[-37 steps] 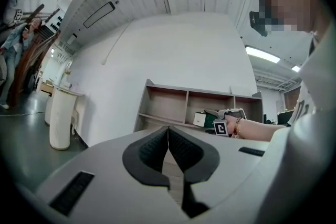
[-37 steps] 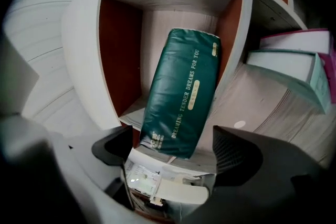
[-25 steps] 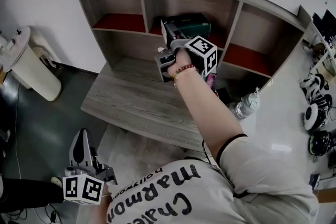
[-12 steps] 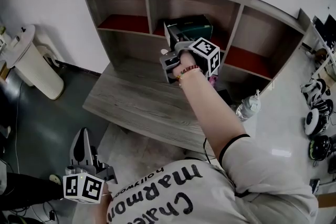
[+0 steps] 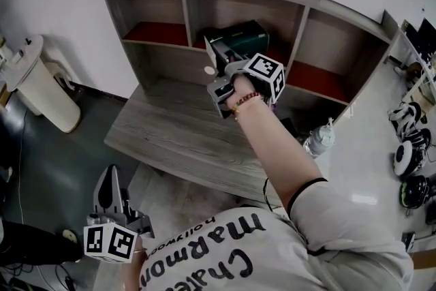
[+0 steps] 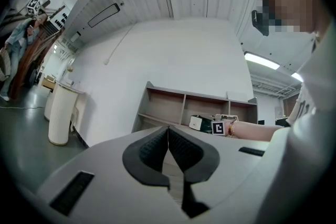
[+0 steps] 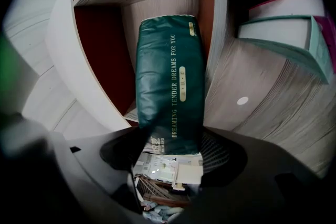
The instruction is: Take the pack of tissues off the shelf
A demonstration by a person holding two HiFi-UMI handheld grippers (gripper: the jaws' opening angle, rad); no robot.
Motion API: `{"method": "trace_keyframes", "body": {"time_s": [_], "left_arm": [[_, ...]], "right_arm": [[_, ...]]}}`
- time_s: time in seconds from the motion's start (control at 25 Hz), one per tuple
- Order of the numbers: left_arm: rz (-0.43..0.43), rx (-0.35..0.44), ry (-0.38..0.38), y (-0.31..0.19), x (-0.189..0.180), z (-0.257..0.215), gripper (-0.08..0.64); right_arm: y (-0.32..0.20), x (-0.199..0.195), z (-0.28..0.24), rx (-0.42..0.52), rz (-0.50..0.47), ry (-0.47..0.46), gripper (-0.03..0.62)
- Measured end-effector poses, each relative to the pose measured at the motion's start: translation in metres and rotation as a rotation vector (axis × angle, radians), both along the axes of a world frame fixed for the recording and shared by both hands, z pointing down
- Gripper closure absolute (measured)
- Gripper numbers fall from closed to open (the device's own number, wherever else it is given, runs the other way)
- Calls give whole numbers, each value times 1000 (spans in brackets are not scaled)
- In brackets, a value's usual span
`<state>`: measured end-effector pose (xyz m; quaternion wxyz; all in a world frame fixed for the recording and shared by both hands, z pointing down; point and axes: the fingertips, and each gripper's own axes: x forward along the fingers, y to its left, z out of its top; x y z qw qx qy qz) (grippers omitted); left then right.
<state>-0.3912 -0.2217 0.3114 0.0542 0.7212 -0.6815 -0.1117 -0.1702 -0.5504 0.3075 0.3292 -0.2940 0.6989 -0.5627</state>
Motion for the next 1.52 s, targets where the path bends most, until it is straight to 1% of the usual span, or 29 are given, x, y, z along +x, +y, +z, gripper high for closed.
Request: {"method": "trace_keyframes", "body": {"time_s": [0.76,0.88,1.24,1.52], "left_arm": [[33,8,31,-13,17,14,541],[38,5,28,-19,19,11,541],[74,-4,31,-35,31,6,541],[82,-2,49,-32,34,13,541]], "right_arm": [[38,-4,17,101,-150,101,259],[42,-5,19,109,-174,109,259],[69,-13,32,115,-227,203,259],[96,-26,43,108,-303,213,259]]}}
